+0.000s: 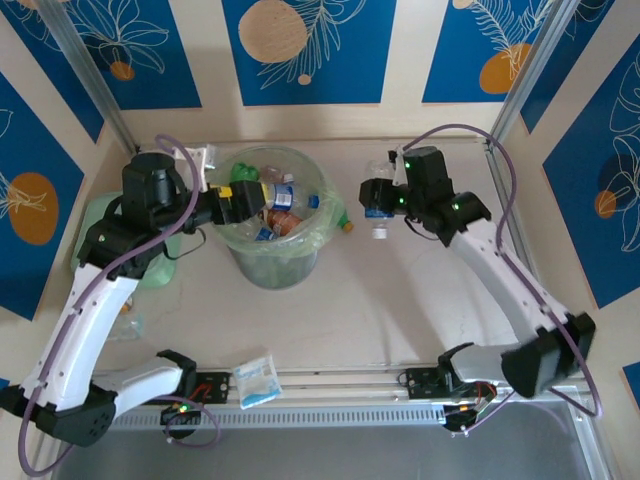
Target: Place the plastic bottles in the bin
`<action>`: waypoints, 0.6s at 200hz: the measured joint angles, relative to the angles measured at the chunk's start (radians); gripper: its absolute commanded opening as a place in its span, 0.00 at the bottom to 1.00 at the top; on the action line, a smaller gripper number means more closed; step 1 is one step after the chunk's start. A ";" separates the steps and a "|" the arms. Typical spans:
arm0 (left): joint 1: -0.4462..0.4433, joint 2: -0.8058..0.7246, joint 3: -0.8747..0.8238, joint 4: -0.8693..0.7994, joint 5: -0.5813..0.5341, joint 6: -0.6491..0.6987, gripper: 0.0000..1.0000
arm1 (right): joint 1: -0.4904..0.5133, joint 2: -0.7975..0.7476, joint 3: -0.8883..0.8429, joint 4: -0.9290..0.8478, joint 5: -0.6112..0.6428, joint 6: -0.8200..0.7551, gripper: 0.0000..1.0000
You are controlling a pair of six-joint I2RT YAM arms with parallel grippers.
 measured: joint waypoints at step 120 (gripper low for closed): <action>0.000 0.000 0.072 0.018 -0.078 0.012 1.00 | 0.442 0.187 0.200 0.376 0.157 -0.163 0.56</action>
